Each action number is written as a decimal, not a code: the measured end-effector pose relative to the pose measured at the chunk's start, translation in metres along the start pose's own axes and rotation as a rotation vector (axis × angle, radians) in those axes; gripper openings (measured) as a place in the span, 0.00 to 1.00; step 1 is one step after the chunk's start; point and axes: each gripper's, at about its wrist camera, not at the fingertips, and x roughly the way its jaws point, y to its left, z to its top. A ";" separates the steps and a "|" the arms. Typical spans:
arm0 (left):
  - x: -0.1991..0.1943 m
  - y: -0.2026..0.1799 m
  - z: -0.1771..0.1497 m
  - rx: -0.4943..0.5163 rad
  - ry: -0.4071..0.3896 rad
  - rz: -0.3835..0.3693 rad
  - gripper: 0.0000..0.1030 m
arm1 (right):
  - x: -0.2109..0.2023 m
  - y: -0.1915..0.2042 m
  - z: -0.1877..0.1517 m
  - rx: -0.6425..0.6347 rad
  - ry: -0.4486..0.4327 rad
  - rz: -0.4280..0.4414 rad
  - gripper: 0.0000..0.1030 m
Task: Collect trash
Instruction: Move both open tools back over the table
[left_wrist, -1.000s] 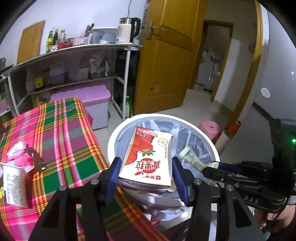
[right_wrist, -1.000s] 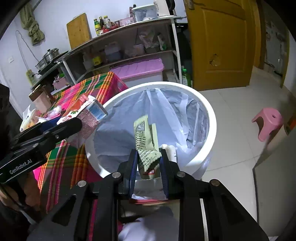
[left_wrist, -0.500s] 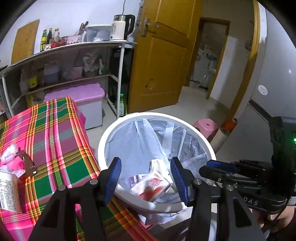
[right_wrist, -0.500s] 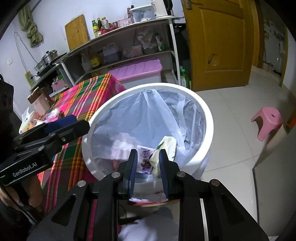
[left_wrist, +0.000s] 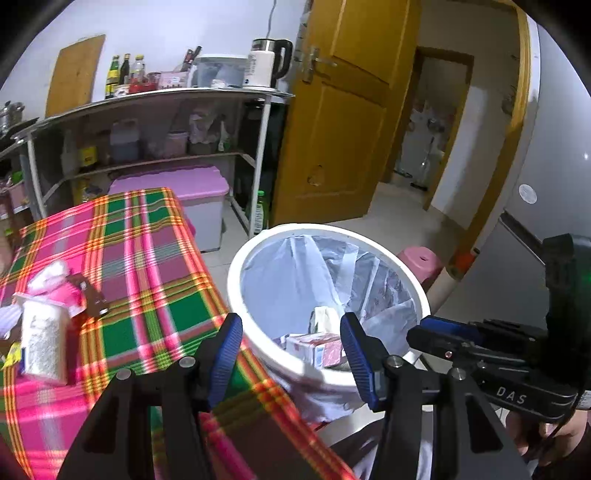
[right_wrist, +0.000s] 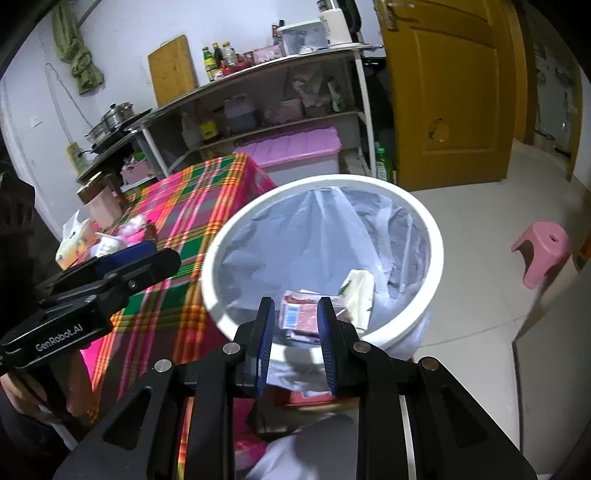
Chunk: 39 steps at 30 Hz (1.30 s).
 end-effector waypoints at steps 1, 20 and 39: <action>-0.004 0.002 -0.002 -0.005 -0.002 0.003 0.53 | -0.001 0.002 -0.001 -0.003 -0.001 0.005 0.24; -0.072 0.037 -0.046 -0.070 -0.039 0.123 0.53 | -0.007 0.062 -0.020 -0.101 0.019 0.114 0.39; -0.101 0.102 -0.055 -0.176 -0.082 0.280 0.53 | 0.018 0.112 -0.013 -0.189 0.053 0.204 0.41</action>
